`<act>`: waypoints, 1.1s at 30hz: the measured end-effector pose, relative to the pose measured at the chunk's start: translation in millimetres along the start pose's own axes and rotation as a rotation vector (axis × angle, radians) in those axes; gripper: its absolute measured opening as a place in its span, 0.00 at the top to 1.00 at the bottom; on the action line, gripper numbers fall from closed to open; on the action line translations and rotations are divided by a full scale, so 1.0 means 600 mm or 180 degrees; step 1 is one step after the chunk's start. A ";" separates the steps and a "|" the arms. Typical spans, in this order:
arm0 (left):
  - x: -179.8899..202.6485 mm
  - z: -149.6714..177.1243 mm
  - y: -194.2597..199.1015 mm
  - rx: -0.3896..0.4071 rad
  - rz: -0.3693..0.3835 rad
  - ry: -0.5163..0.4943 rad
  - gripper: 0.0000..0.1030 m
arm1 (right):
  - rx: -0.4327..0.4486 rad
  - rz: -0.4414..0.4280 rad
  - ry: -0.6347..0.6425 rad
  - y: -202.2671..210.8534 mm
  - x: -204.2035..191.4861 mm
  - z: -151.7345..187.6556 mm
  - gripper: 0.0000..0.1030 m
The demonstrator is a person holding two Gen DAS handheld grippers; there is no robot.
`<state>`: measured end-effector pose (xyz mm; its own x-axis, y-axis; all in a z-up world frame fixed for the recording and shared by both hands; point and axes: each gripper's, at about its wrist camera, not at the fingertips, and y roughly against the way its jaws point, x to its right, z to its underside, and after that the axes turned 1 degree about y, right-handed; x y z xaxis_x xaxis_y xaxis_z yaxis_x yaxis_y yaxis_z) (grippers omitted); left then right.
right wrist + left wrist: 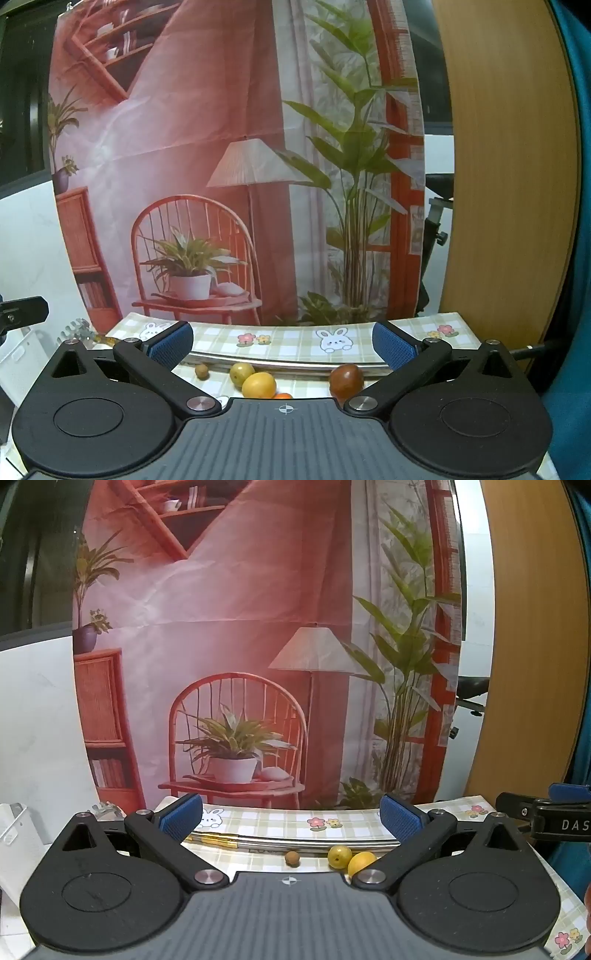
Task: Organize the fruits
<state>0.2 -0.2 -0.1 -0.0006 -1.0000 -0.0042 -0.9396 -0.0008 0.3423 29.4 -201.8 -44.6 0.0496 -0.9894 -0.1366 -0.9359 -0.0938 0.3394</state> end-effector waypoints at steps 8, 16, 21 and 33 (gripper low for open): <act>-0.013 -0.006 -0.003 0.0009 0.0008 -0.0007 0.00 | 0.0007 -0.0009 -0.0006 0.000 -0.001 0.003 0.00; 0.002 0.000 0.005 0.0043 -0.0050 -0.0055 0.00 | 0.0013 -0.0002 -0.0024 0.000 -0.001 0.005 0.00; 0.002 0.001 0.005 0.0040 -0.0048 -0.0053 0.00 | 0.0029 -0.0002 -0.0014 0.005 -0.001 0.006 0.00; 0.003 0.000 0.004 0.0015 -0.0028 -0.0028 0.00 | 0.0031 -0.0013 -0.0047 0.002 0.010 0.001 0.00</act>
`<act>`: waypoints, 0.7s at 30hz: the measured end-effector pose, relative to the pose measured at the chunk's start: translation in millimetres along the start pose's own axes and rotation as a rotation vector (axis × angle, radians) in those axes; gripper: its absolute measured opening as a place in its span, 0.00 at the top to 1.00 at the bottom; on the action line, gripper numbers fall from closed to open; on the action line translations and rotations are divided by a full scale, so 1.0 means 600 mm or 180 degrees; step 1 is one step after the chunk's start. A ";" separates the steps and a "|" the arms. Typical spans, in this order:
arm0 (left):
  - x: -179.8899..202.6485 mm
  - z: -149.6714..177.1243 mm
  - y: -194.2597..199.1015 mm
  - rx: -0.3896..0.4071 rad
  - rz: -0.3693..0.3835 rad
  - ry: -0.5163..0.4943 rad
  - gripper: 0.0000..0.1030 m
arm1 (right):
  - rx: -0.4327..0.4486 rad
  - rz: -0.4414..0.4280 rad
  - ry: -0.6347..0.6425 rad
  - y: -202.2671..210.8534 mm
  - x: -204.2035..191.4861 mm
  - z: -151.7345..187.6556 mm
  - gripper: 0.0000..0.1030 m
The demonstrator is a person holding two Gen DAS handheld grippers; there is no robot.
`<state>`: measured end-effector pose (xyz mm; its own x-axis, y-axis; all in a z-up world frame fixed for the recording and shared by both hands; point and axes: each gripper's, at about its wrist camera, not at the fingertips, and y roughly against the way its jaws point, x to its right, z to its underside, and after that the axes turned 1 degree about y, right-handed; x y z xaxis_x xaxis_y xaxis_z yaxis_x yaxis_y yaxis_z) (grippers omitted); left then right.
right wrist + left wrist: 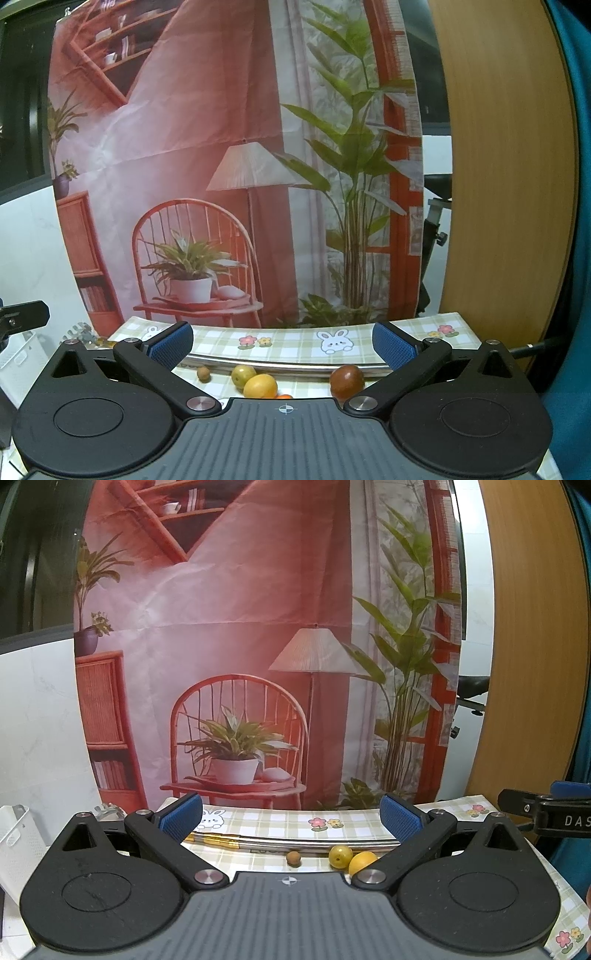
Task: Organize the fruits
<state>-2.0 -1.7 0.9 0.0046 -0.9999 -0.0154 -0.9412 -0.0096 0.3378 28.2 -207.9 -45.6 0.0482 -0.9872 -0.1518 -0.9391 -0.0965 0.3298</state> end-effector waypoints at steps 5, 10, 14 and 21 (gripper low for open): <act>-0.001 0.001 0.001 0.0017 0.0000 -0.0016 0.00 | 0.0004 0.0001 0.0000 0.003 -0.002 -0.003 0.00; 0.001 0.001 0.001 0.0019 -0.0027 -0.0017 0.00 | 0.0000 -0.0005 -0.0007 0.004 -0.005 0.000 0.00; 0.004 0.002 0.001 0.0014 -0.0038 -0.0024 0.00 | -0.0007 -0.0004 -0.0012 0.006 -0.004 -0.005 0.00; 0.004 0.002 0.001 0.0013 -0.0036 -0.0020 0.00 | 0.0009 -0.0006 0.0002 0.004 -0.006 0.000 0.00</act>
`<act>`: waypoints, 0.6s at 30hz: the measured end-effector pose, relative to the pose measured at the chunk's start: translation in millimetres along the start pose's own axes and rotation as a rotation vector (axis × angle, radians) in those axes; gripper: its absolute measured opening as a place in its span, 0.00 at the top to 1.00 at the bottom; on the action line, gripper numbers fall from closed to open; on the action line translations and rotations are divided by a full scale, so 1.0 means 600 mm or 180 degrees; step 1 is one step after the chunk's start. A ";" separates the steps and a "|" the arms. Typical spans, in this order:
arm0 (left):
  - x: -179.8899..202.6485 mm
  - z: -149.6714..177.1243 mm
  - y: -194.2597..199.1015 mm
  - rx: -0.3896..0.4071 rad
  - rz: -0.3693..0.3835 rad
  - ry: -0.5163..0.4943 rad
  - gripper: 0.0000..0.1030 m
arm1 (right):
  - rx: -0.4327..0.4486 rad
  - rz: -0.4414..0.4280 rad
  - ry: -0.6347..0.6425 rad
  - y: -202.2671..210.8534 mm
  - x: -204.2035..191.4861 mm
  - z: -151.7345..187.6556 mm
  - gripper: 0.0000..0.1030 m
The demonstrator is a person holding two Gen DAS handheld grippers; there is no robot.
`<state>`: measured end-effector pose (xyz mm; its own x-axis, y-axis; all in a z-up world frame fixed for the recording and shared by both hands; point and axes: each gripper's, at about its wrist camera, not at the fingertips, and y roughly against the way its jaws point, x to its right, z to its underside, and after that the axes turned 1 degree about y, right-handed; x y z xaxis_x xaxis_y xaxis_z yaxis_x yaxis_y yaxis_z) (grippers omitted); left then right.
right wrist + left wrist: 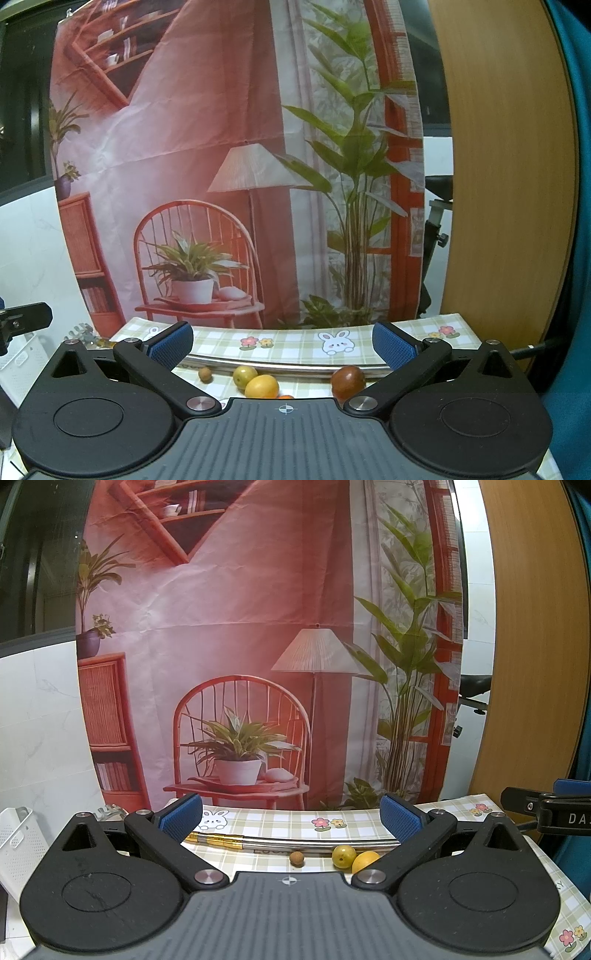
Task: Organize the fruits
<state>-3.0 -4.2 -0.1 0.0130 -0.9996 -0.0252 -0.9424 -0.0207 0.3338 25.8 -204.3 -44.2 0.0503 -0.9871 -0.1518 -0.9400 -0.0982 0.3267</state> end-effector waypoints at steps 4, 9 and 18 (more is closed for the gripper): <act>0.001 0.000 0.000 0.0001 -0.0005 -0.0003 0.00 | 0.0003 0.0000 0.0001 0.002 0.000 -0.002 0.00; 0.002 0.000 0.000 0.0000 -0.0005 -0.0002 0.00 | 0.0004 -0.0001 -0.0002 -0.001 0.000 0.003 0.00; 0.002 0.000 0.001 0.0018 -0.0009 -0.0003 0.00 | 0.0010 0.0004 -0.0002 0.004 -0.001 -0.002 0.00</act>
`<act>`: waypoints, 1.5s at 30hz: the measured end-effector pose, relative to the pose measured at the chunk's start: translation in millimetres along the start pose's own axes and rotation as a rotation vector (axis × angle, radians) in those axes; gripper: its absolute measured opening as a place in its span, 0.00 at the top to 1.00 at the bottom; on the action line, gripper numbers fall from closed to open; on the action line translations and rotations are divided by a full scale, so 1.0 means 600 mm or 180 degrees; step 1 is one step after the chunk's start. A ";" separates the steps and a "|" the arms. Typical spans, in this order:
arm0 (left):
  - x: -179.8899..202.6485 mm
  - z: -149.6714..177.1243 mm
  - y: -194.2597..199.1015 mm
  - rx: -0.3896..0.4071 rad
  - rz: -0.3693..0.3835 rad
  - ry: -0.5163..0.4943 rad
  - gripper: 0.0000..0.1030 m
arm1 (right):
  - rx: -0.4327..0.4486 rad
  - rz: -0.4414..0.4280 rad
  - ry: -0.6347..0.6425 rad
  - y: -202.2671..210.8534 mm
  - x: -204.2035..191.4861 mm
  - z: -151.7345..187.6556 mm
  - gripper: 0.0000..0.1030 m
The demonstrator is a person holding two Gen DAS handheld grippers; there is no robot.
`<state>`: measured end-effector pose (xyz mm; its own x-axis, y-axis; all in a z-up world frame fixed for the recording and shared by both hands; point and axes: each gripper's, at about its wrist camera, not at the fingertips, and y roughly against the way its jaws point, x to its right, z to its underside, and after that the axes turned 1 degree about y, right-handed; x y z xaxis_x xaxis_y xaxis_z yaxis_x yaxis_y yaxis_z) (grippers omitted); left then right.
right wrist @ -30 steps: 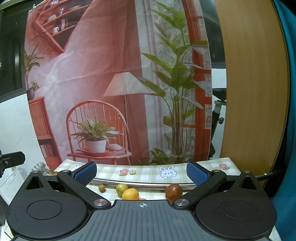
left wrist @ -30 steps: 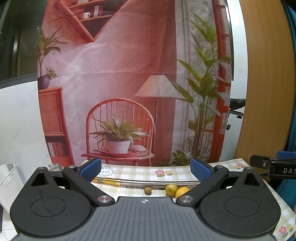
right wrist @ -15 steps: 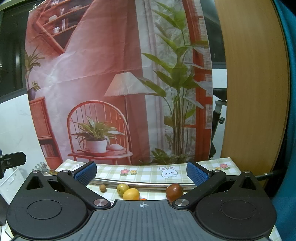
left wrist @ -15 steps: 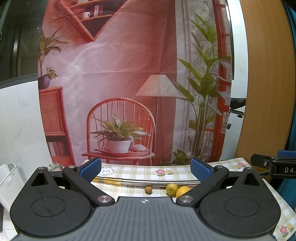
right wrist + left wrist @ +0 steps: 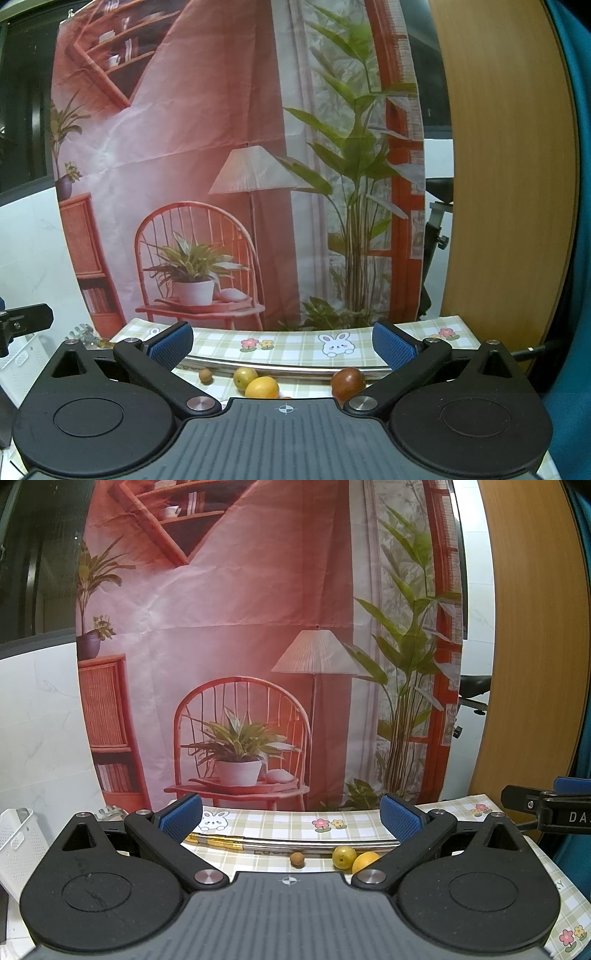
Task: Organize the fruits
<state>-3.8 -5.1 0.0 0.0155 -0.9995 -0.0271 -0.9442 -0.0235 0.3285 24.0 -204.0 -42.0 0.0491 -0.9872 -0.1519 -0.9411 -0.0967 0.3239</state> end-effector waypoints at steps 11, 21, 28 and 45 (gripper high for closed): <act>0.003 0.001 0.006 0.0023 -0.0018 -0.0019 0.00 | 0.0008 0.0002 0.0008 0.004 -0.003 -0.006 0.00; 0.006 0.004 0.004 0.0016 -0.0027 -0.0026 0.00 | -0.0005 0.0000 -0.0010 0.005 -0.004 -0.010 0.00; -0.028 0.012 -0.033 -0.0195 -0.0002 0.0132 0.00 | -0.0131 -0.0033 0.0006 -0.022 0.010 0.000 0.00; -0.095 0.099 -0.158 -0.0768 -0.0205 0.0422 0.00 | -0.0579 0.0031 -0.0290 -0.137 0.091 0.112 0.00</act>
<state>65.4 55.3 -86.0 0.1308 -0.9894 0.0636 -0.8346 -0.0753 0.5458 81.2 -241.2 -139.8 0.0021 -0.9734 -0.2292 -0.8651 -0.1168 0.4878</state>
